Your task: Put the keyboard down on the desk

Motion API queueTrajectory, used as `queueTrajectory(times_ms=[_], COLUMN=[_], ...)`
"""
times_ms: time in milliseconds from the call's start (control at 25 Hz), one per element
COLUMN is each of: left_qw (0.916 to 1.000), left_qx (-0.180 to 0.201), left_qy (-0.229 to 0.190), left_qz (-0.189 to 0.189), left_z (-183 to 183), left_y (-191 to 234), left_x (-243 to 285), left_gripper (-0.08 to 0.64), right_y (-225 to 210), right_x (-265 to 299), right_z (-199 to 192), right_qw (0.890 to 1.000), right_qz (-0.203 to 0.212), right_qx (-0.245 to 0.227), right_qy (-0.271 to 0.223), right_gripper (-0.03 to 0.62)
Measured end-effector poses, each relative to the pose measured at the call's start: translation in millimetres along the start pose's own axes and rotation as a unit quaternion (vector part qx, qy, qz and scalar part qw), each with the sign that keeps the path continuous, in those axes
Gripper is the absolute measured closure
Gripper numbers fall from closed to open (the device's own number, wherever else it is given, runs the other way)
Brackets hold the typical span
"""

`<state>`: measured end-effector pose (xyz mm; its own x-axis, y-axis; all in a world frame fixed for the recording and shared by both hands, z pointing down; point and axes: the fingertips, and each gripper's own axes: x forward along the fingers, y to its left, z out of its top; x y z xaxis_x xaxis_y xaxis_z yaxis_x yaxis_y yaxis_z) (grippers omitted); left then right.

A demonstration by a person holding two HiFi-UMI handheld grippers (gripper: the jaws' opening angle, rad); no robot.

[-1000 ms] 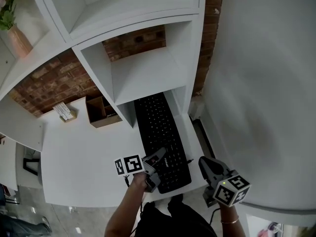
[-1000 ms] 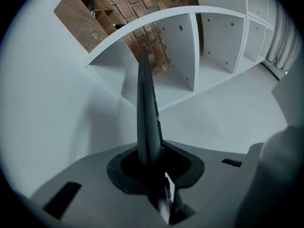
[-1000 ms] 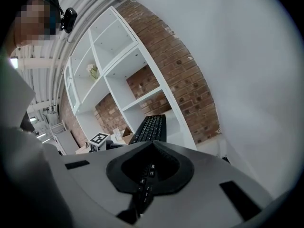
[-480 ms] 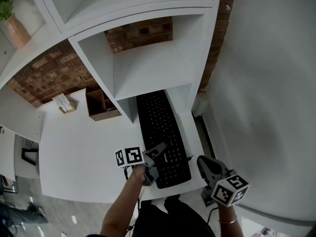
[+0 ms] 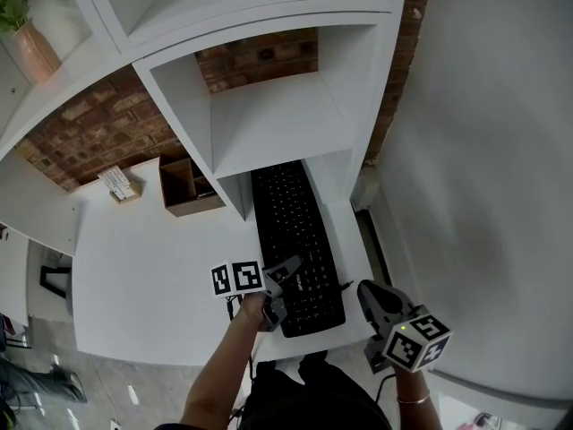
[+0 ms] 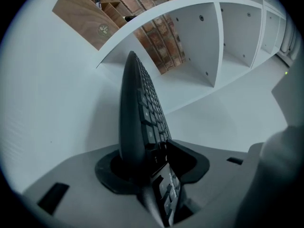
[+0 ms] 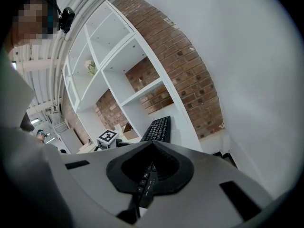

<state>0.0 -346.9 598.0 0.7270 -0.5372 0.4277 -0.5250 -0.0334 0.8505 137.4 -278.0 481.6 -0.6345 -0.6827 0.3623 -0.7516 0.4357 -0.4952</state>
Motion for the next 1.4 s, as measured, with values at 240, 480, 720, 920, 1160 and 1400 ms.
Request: queueTrajectory(times_ms=[240,480,720,920,1160,1400], left_qw=[0.9975,0.9898,0.9819,0.9724,0.9482,0.8899], left_qx=[0.033,0.078,0.101,0.127,0.210,0.363], left_qy=[0.008,0.022,0.029,0.032,0.020,-0.013], left_qz=[0.062,0.117,0.158,0.193,0.238,0.276], left_z=[1.5,5.3,6.1,7.5,14.9,25.5], left_y=[11.0,16.5,20.9,25.8,22.1,-0.8], left_x=[-4.8,-8.5,-12.4,-16.9,-22.2,-28.2], left_gripper=[0.322,0.272,0.242,0.215,0.196,0.198], right_y=[5.3,10.8,20.0,23.4,25.1,28.3], right_x=[0.8,4.6,8.6,9.1,9.2,8.7], right_z=[-1.3,-2.8,-5.3,-4.1,-3.8,-5.3], right_qw=[1.000,1.000,1.000,0.999,0.999,0.999], right_qz=[0.003,0.009,0.016,0.018,0.019,0.019], right_qx=[0.000,-0.005,-0.017,-0.027,-0.029,-0.032], right_qy=[0.000,0.003,0.009,0.010,0.009,0.009], right_gripper=[0.588,0.588,0.588,0.588,0.588,0.588])
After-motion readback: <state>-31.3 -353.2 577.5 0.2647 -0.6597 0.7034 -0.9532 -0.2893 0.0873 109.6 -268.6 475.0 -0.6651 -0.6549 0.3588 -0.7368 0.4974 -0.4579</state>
